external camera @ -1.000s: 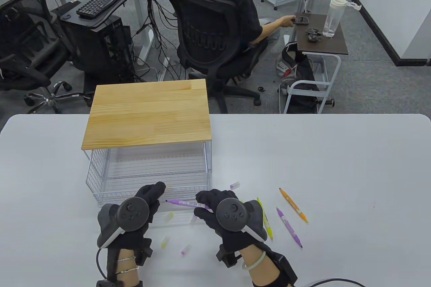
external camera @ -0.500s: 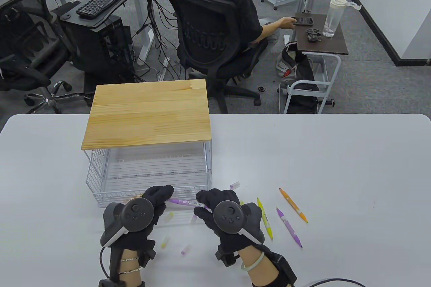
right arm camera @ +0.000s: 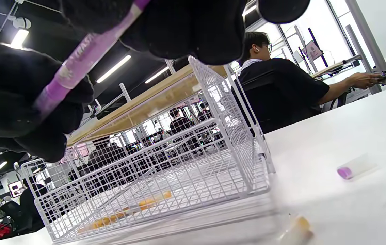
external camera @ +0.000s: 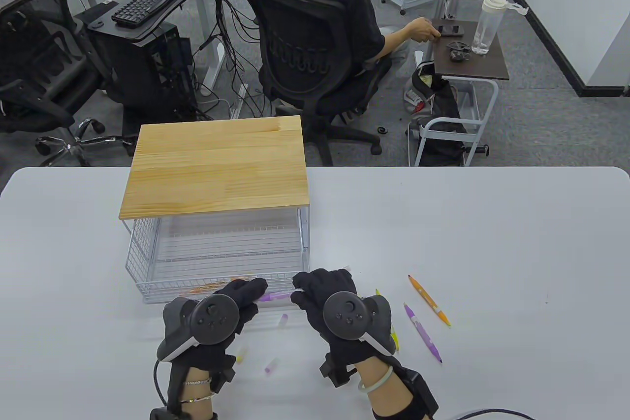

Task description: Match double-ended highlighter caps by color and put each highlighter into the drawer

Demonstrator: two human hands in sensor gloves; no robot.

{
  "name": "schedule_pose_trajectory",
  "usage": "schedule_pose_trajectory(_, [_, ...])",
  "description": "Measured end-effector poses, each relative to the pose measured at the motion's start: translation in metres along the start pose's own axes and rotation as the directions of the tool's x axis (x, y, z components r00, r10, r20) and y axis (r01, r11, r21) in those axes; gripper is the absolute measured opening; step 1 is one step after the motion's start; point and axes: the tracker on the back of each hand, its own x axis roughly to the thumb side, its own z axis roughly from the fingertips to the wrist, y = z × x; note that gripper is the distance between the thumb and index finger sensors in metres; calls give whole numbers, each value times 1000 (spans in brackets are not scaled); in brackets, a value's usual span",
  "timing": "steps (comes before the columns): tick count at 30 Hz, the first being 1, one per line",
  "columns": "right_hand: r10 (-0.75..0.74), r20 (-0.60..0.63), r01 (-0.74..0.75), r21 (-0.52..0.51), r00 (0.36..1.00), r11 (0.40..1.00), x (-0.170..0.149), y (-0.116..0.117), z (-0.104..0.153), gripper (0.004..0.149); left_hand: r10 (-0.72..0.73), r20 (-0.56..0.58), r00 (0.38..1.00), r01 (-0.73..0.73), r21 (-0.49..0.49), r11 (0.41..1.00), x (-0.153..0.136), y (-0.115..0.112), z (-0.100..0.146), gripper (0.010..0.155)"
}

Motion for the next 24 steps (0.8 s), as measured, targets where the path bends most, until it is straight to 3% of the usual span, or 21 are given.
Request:
schedule_pose_trajectory(15, [16, -38, -14, 54, 999, 998, -12, 3, -3, 44, -50, 8, 999, 50, 39, 998, 14, 5, 2, 49])
schedule_pose_trajectory(24, [135, 63, -139, 65, 989, 988, 15, 22, 5, 48, 2, 40, 999, -3, 15, 1000, 17, 4, 1, 51])
